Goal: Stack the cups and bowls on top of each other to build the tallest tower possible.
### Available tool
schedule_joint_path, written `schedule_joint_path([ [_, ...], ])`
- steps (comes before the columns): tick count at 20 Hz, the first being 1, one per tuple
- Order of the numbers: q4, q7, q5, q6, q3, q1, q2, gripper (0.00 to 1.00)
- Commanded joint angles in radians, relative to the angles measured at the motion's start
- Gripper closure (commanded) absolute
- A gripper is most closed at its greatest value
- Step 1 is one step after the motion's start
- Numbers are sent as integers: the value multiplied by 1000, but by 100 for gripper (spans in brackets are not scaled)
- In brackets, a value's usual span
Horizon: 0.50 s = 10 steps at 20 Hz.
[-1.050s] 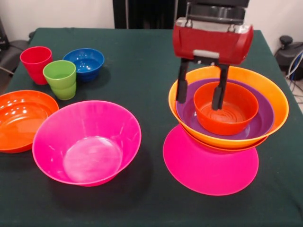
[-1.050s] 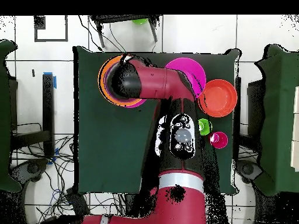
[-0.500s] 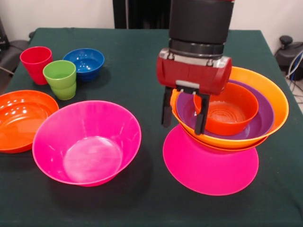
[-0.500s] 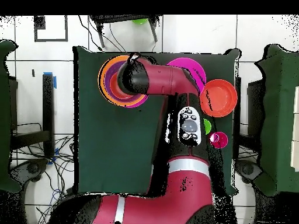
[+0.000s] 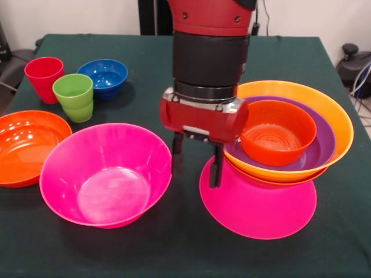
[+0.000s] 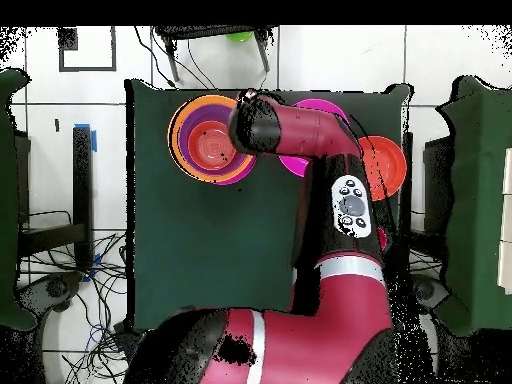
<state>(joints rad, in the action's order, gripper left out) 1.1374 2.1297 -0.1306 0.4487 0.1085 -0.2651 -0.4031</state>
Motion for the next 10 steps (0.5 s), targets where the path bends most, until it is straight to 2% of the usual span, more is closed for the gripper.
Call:
schedule_joint_path([
  [1, -5, -291, -105, 125, 141, -47, 35, 0],
  [10, -8, -331, -176, 90, 211, -124, 105, 0],
])
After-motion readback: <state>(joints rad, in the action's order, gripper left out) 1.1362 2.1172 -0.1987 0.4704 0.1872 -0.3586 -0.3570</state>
